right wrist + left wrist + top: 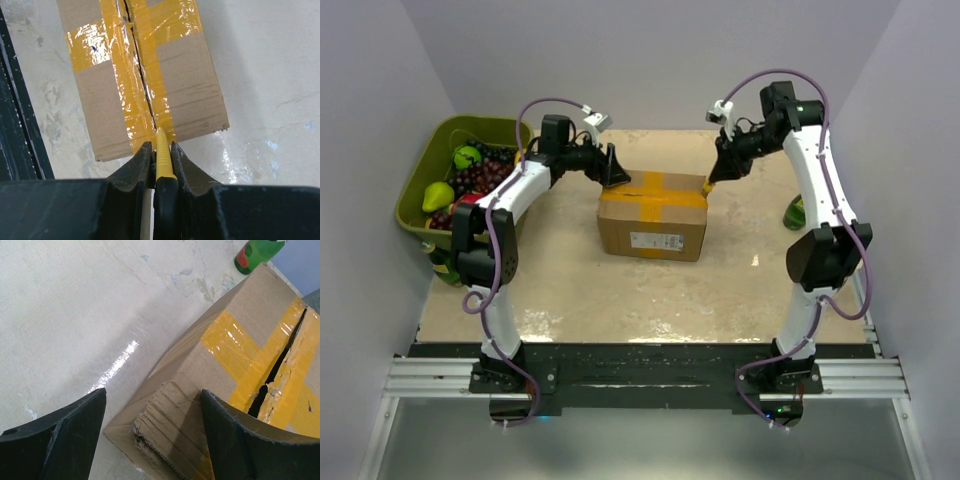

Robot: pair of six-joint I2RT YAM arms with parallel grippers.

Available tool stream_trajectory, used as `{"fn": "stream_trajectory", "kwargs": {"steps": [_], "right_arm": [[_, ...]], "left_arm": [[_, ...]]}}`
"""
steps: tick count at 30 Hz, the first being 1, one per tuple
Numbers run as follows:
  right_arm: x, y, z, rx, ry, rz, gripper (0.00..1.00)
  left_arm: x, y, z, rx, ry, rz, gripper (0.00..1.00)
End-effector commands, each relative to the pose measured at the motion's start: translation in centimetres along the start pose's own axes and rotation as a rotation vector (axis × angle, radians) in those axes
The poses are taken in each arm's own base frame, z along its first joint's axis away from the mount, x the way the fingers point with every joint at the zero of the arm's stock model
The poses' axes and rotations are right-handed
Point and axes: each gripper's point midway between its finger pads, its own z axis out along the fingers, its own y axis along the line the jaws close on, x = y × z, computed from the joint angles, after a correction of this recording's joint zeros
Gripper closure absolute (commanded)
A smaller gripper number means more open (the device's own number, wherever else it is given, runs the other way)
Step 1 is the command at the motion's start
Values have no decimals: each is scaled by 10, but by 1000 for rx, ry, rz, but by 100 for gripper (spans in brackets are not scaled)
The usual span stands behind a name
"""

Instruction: Unpack the express box

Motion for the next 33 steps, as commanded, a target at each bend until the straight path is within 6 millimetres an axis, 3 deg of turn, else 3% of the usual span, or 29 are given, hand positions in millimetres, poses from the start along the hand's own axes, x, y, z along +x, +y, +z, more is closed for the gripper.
{"fn": "stream_trajectory", "kwargs": {"steps": [1, 8, 11, 12, 13, 14, 15, 16, 17, 18, 19, 20, 25, 28, 33], "right_arm": [[19, 1, -37, 87, 68, 39, 100], [17, -4, -53, 121, 33, 58, 100], [6, -25, -56, 215, -42, 128, 100], [7, -40, -65, 278, -78, 169, 100], [-24, -56, -85, 396, -213, 178, 100], [-8, -65, -79, 422, -239, 255, 100], [-16, -69, -84, 457, -308, 267, 100], [-38, -82, -95, 520, -436, 268, 100], [-31, -77, -92, 530, -464, 298, 100], [-33, -78, -91, 537, -501, 327, 100], [-40, -81, -93, 538, -565, 380, 100], [-34, -82, -85, 523, -569, 420, 100], [-30, -87, -76, 501, -612, 512, 100], [-27, -82, -74, 479, -617, 533, 100], [-13, -83, -83, 508, -652, 678, 100]], "left_arm": [[83, 45, -2, -155, 208, -69, 21], [82, 44, -4, -152, 209, -57, 21], [37, 24, -12, -94, 85, 58, 18], [0, 10, -23, -84, -17, 164, 16], [-19, 1, -28, -78, -61, 228, 11], [-35, -12, -28, -67, -83, 299, 10], [-65, -25, -36, -72, -103, 433, 9], [-77, -31, -37, -95, -96, 501, 7], [-86, -49, -32, -71, -89, 575, 7], [-98, -64, -39, -60, -88, 690, 7], [-99, -73, -39, -55, -81, 741, 6], [-96, -89, -35, -23, -72, 795, 5], [-27, -143, -26, 190, 71, 1030, 2], [5, -162, -16, 281, 136, 1054, 2], [39, -174, -3, 334, 212, 998, 3]]}}
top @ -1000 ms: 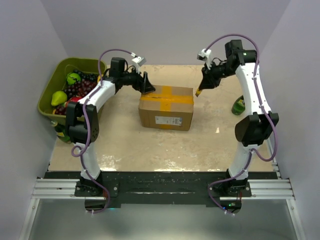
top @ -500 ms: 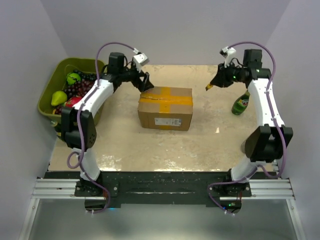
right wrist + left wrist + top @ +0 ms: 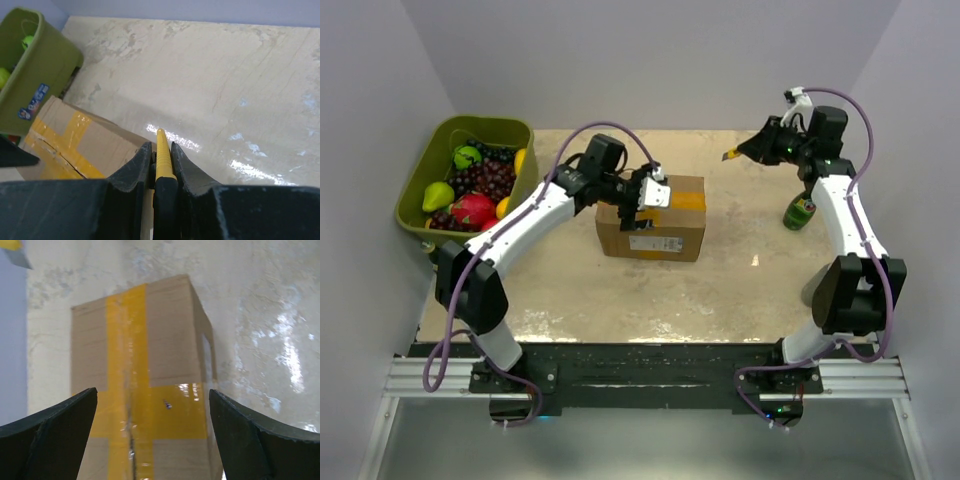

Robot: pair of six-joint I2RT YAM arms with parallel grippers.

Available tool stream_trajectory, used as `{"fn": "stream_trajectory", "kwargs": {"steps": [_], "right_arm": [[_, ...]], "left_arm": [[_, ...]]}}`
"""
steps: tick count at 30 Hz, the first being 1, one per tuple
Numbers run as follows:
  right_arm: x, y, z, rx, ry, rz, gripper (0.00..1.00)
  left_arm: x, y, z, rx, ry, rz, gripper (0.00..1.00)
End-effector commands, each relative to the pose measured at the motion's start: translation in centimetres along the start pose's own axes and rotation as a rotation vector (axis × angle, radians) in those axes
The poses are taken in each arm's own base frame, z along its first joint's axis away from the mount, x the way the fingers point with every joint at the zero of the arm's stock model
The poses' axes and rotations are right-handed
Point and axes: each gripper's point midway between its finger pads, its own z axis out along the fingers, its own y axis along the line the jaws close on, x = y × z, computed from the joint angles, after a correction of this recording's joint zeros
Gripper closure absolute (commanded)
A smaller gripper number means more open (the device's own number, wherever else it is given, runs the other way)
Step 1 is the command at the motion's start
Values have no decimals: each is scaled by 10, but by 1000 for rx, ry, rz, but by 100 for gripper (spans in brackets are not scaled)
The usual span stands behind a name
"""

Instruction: Unpack the express box

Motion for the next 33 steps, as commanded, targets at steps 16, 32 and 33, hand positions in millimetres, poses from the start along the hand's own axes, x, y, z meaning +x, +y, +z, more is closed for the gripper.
{"fn": "stream_trajectory", "kwargs": {"steps": [16, 32, 33], "right_arm": [[11, -2, 8, -97, -121, 547, 100], [2, 0, 34, -213, -25, 597, 100], [2, -1, 35, -217, -29, 607, 100]], "left_arm": [[87, -10, 15, -352, 228, -405, 13], [81, -12, 33, -459, 287, -406, 13], [81, -13, 33, -457, 287, -408, 13]]}}
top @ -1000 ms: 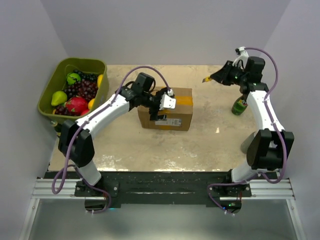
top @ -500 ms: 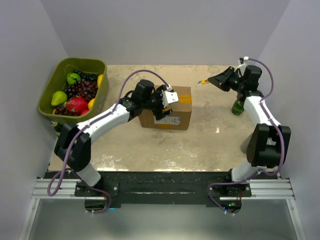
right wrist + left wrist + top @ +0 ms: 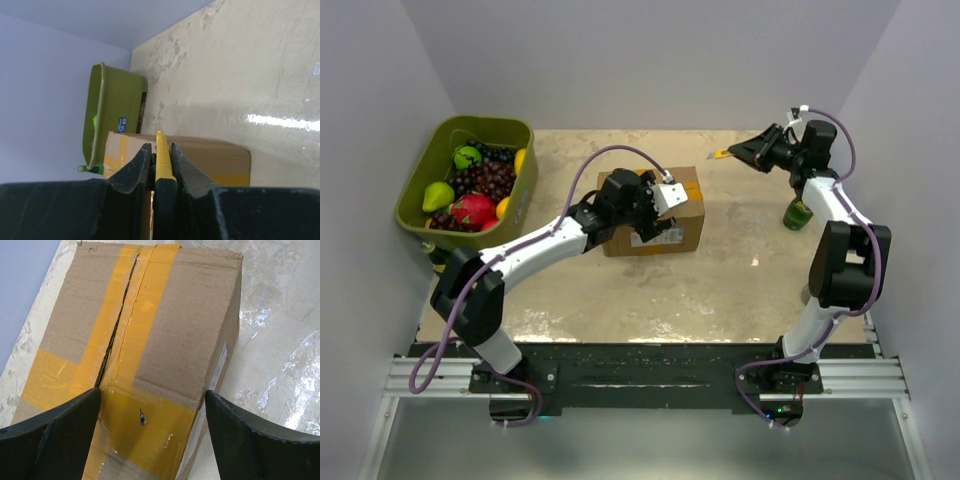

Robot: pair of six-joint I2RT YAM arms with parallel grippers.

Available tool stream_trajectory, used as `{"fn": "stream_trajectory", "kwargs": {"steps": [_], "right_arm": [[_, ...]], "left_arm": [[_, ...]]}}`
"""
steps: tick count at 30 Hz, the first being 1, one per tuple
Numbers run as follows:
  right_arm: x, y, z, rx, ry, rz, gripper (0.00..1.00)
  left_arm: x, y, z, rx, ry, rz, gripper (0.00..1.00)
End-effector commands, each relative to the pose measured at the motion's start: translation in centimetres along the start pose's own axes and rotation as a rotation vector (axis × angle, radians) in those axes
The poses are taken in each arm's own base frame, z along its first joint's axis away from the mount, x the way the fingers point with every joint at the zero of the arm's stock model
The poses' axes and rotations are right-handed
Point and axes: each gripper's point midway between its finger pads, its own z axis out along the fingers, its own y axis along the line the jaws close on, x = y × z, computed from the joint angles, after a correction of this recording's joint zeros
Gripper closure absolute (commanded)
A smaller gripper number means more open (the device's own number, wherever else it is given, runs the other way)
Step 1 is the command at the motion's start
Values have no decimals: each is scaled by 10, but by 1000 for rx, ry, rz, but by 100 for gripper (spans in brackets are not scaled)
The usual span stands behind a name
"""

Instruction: Unpack the express box

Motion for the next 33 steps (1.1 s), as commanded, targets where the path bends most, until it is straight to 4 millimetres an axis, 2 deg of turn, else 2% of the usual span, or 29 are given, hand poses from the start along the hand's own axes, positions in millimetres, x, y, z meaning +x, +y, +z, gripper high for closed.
{"fn": "stream_trajectory", "kwargs": {"steps": [1, 8, 13, 18, 27, 33], "right_arm": [[-2, 31, -6, -102, 10, -3, 100], [13, 19, -4, -103, 43, 62, 100], [26, 8, -3, -84, 63, 92, 100], [39, 11, 1, -113, 102, 112, 100], [45, 7, 5, -119, 126, 135, 100], [57, 4, 0, -117, 163, 187, 100]], "left_arm": [[33, -1, 2, -33, 113, -65, 13], [43, -10, 1, 5, 139, -60, 14], [43, -12, 2, 14, 137, -65, 14], [44, -13, 3, 19, 140, -63, 14], [46, -14, 5, 23, 145, -67, 14], [47, -13, 7, 19, 148, -70, 14]]}}
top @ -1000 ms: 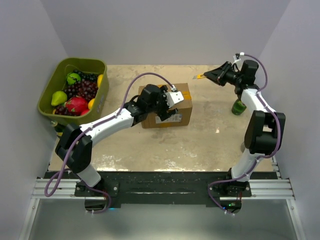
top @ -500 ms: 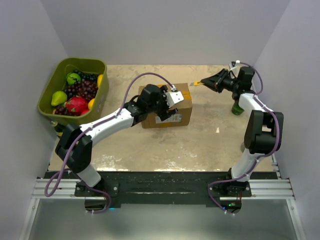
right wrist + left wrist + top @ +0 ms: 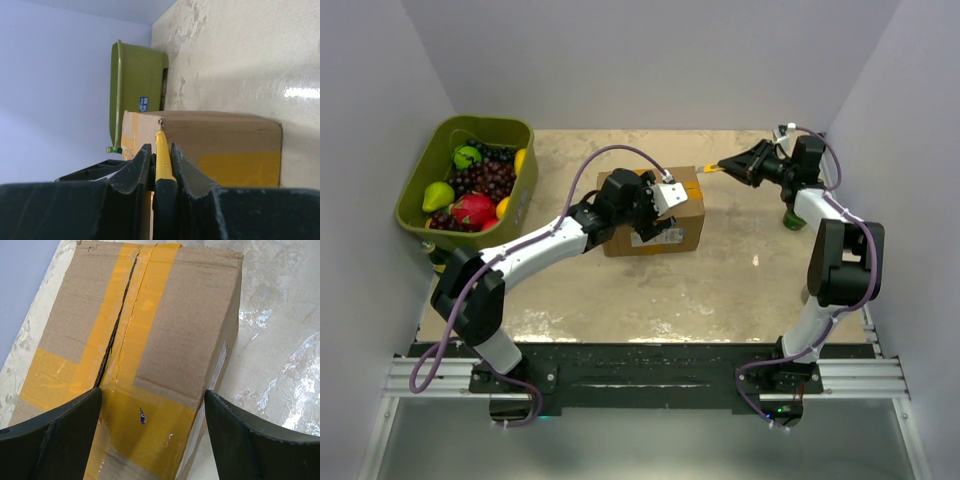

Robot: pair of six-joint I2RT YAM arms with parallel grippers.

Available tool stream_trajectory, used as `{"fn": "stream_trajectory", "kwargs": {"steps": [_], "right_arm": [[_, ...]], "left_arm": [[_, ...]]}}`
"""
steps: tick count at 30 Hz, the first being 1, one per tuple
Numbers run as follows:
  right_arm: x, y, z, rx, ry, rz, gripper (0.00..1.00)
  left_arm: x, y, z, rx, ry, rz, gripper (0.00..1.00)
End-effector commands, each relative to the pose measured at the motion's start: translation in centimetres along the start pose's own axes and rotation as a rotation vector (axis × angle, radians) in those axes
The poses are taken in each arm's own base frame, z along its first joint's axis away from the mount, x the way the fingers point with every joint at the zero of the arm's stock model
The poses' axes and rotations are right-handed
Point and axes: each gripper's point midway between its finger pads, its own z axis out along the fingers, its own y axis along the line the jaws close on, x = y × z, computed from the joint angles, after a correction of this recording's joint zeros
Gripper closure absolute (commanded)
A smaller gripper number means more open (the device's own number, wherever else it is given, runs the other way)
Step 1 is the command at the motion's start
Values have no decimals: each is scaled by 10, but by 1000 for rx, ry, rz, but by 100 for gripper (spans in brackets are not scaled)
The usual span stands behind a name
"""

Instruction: Unpack the express box

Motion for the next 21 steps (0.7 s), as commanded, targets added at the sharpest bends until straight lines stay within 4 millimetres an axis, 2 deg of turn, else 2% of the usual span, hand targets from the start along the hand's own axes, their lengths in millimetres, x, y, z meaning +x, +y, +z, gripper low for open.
{"fn": "stream_trajectory", "kwargs": {"steps": [1, 13, 21], "right_arm": [[17, 4, -3, -28, 62, 36, 100], [35, 7, -11, -46, 150, 62, 100], [39, 5, -16, -47, 165, 75, 100]], "left_arm": [[47, -13, 7, 20, 148, -58, 14], [52, 0, 13, -52, 169, -63, 15], [56, 6, 15, -83, 187, -48, 14]]}}
